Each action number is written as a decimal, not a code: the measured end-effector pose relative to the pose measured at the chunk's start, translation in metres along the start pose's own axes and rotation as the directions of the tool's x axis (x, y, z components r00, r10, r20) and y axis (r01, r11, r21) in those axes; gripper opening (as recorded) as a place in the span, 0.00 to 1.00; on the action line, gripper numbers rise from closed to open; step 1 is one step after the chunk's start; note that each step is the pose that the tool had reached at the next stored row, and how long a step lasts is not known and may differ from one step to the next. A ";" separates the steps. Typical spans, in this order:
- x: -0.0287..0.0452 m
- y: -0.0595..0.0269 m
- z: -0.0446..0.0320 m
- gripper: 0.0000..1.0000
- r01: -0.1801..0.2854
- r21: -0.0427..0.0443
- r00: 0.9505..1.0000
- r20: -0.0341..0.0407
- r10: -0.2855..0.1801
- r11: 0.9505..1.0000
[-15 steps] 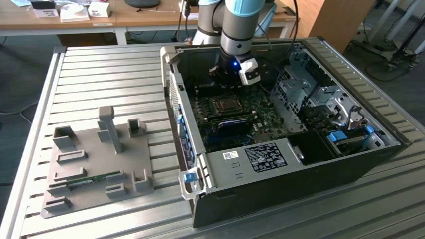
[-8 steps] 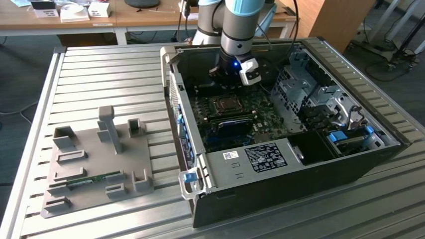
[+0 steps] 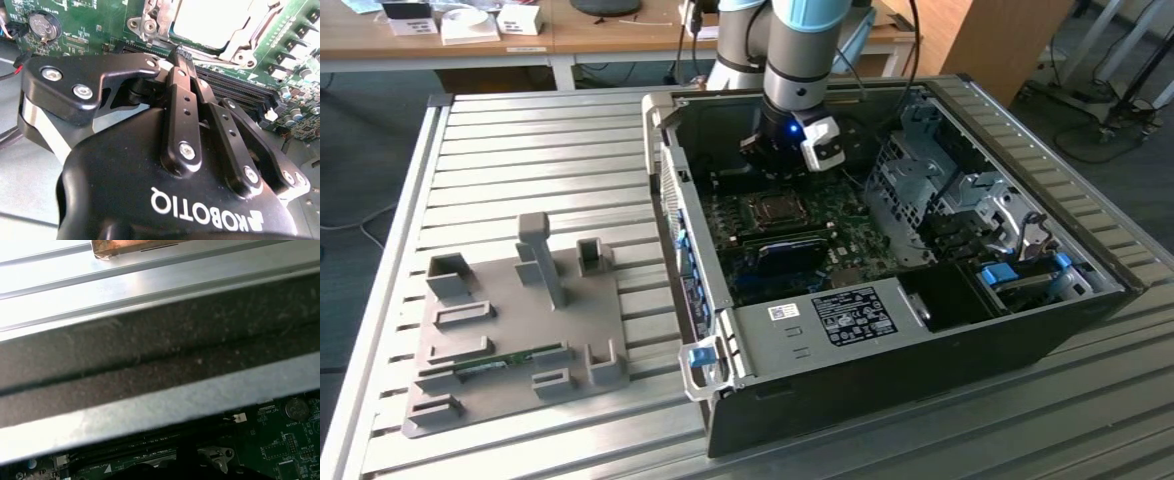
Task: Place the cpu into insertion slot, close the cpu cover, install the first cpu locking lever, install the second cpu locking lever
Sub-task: 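Install the first cpu locking lever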
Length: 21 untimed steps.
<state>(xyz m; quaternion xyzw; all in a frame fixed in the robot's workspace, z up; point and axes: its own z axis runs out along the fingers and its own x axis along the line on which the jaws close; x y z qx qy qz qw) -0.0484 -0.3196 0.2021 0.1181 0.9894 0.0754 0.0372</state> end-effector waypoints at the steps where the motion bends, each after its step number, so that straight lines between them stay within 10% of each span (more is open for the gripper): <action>1: 0.0001 0.0005 0.0001 0.11 -0.001 0.000 1.000 0.000 0.001 1.000; 21: 0.0016 0.0102 0.0005 0.11 -0.013 -0.001 1.000 0.002 0.013 1.000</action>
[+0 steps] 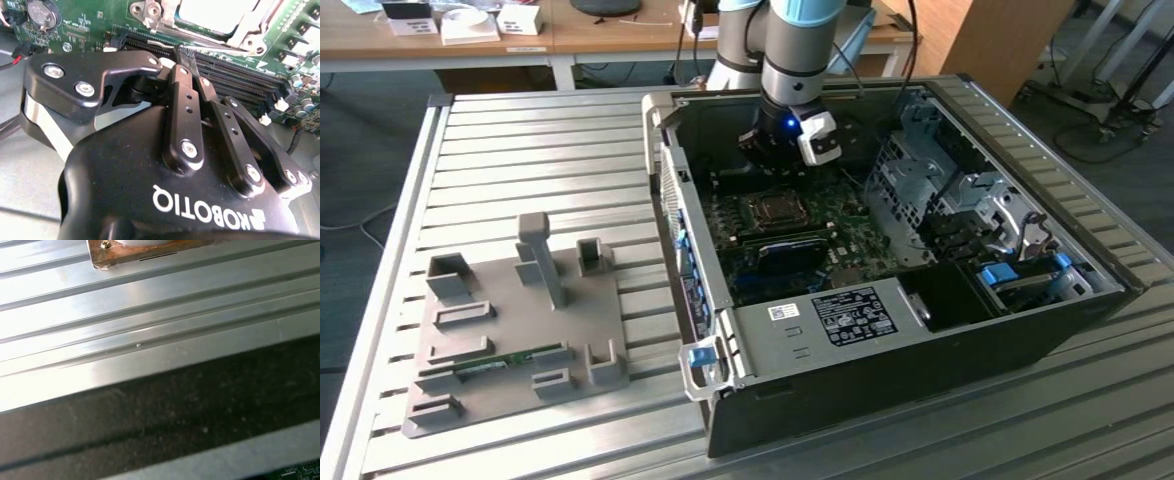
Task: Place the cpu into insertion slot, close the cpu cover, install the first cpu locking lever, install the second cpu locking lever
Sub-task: 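Install the first cpu locking lever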
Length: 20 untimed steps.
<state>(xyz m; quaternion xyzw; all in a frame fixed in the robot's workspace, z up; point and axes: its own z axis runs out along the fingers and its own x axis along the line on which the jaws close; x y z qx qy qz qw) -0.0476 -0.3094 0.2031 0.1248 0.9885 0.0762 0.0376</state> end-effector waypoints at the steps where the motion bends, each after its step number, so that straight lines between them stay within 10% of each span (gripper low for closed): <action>1: -0.0001 0.0000 0.0000 0.11 0.000 0.000 1.000 0.000 0.000 1.000; 20: -0.0030 0.0002 0.0028 0.11 0.003 0.027 1.000 0.007 -0.003 1.000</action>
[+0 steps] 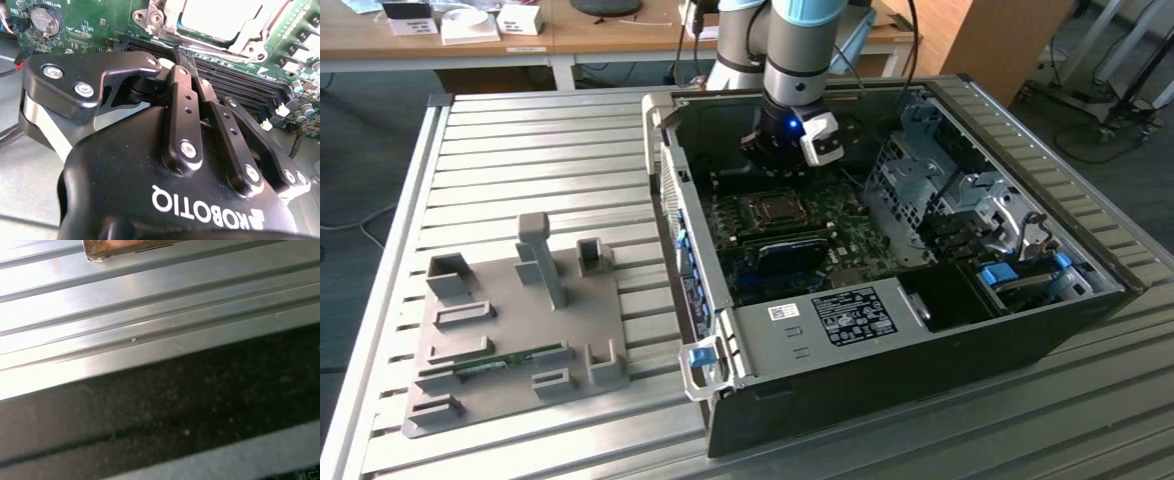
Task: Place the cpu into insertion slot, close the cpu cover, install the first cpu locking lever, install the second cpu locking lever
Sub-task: 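Install the first cpu locking lever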
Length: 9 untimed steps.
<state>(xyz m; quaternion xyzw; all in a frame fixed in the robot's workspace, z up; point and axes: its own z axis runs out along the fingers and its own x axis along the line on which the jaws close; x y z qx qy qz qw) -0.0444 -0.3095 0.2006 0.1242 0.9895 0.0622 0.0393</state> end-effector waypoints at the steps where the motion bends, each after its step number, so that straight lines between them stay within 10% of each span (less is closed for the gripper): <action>1: -0.0002 0.0000 0.0003 0.11 0.000 0.003 1.000 0.001 0.000 1.000; 9: 0.0000 -0.0004 0.0055 0.11 0.001 0.015 1.000 0.004 -0.002 1.000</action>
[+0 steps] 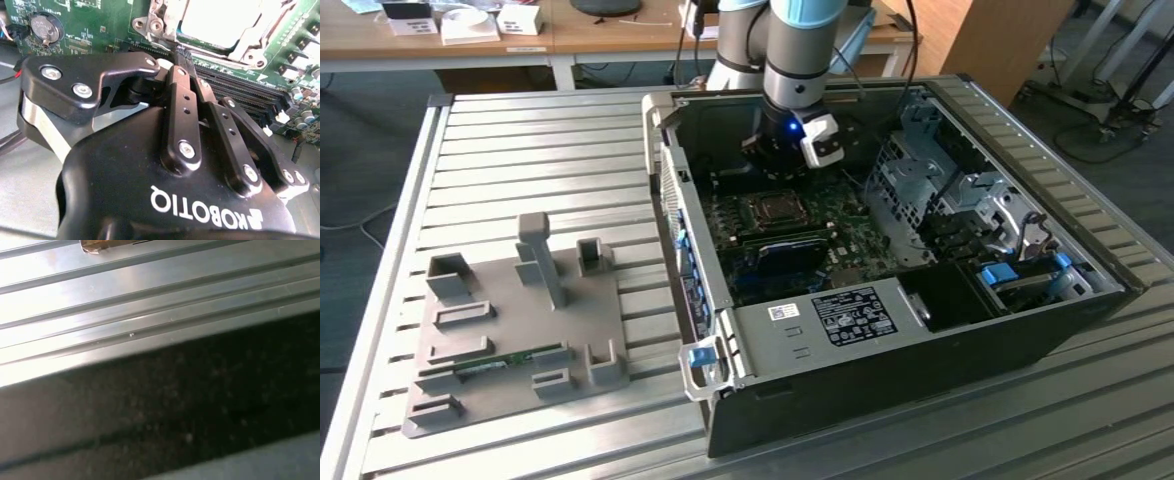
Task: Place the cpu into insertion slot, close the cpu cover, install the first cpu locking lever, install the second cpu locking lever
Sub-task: 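Install the first cpu locking lever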
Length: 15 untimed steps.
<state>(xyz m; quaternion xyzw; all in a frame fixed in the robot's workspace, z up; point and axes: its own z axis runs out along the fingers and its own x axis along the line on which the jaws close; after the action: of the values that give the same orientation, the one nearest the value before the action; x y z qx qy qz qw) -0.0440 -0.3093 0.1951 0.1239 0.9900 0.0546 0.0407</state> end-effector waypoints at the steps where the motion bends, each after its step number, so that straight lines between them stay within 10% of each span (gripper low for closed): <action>1: 0.0000 -0.0001 0.0003 0.11 0.000 0.002 1.000 0.000 0.000 1.000; 15: -0.0006 0.0010 -0.0104 0.11 0.000 0.003 1.000 0.000 0.000 1.000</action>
<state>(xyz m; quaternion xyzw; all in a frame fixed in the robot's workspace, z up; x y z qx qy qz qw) -0.0441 -0.3095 0.2056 0.1238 0.9901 0.0529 0.0405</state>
